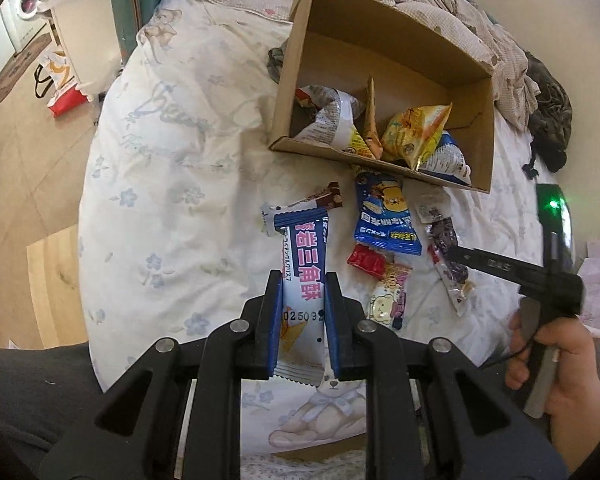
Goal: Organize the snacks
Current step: 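Grasp the dark jerky packet with right tool while left tool holds the wafer bar, then carry both packets into the cardboard box and open both tools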
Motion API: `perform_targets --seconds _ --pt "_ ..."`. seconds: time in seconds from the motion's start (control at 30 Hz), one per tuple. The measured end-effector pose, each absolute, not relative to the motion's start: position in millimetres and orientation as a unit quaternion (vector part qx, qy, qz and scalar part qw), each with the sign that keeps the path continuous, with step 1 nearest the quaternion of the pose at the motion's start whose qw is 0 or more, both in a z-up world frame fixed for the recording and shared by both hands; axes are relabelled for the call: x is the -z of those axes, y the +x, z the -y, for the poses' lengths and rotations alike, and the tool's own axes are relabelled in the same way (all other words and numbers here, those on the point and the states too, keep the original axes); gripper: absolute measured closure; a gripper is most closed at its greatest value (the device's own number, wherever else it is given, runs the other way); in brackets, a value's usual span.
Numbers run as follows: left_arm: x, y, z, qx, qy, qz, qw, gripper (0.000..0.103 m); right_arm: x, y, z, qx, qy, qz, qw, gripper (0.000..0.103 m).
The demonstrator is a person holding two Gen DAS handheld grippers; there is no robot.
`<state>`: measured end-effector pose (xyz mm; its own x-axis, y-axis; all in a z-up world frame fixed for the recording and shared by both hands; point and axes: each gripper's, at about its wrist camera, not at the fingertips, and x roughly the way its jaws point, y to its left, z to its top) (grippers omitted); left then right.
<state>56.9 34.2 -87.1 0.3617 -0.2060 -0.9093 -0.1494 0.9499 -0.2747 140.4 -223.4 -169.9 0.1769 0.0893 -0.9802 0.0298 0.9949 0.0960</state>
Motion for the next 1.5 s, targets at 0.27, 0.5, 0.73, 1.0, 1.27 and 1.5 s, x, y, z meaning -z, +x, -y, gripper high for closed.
perform_targets --seconds 0.27,0.5,0.73,1.0,1.27,1.5 --pt "91.8 57.7 -33.0 0.015 -0.157 -0.573 0.805 0.087 196.7 152.0 189.8 -0.022 -0.044 -0.648 0.760 0.033" --pt "97.0 58.4 -29.9 0.008 -0.143 -0.576 0.805 0.087 208.5 161.9 200.4 -0.017 -0.030 -0.653 0.757 0.035" --pt "99.3 59.7 -27.5 0.007 -0.138 -0.577 0.805 0.087 179.2 153.7 205.1 -0.050 -0.011 -0.631 0.774 0.074" --pt "97.0 57.0 -27.4 0.007 -0.131 -0.573 0.809 0.087 146.9 121.5 215.9 -0.094 0.050 -0.620 0.778 0.088" --pt "92.7 52.5 -33.6 0.000 -0.139 -0.567 0.812 0.087 138.3 94.1 235.4 -0.138 0.149 -0.616 0.761 0.091" --pt "90.3 50.0 -36.8 -0.009 -0.138 -0.560 0.817 0.087 115.5 63.5 233.0 -0.163 0.177 -0.600 0.763 0.091"
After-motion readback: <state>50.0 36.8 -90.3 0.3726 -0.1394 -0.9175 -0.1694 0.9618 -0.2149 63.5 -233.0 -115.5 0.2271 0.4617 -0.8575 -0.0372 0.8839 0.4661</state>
